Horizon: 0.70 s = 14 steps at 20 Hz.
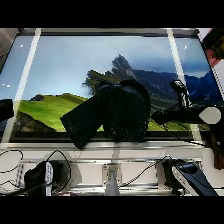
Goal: Fold the clothes and pants, and hang the long-sleeved shirts on hangers.
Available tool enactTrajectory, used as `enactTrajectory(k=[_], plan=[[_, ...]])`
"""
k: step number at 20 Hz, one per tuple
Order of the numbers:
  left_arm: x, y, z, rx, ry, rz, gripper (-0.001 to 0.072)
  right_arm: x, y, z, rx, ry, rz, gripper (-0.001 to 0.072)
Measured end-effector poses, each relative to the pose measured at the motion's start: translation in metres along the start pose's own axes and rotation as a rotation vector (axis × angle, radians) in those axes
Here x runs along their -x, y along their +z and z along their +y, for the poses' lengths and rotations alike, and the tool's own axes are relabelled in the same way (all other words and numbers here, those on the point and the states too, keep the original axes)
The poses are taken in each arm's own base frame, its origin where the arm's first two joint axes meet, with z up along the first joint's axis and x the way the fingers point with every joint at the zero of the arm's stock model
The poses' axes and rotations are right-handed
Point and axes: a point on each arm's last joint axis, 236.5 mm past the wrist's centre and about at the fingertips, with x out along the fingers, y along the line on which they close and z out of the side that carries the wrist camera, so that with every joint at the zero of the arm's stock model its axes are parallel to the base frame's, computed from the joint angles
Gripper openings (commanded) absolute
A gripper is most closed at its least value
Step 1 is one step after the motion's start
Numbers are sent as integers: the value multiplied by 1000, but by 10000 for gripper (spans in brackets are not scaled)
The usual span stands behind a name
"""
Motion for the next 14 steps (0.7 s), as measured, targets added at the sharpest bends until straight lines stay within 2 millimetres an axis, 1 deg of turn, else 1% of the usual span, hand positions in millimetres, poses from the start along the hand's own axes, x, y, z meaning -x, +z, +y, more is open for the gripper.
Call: enactTrajectory(k=[5, 7, 8, 10, 11, 12, 14], plan=[[0, 0, 0, 0, 0, 1, 471, 0, 8, -2, -6, -9, -34, 524], [0, 0, 0, 0, 0, 1, 471, 0, 9, -6, -4, -24, -38, 481], [0, 0, 0, 0, 0, 1, 472, 0, 7, -10, 1, -42, -31, 481], [0, 0, 0, 0, 0, 1, 472, -4, -2, -19, 3, -75, -1, 481], [0, 0, 0, 0, 0, 1, 472, -9, -11, -22, -5, -82, 26, 482], [0, 0, 0, 0, 0, 1, 472, -15, -20, -24, -17, -81, 51, 492], [0, 0, 0, 0, 0, 1, 472, -31, -46, -24, -54, -62, 117, 492]])
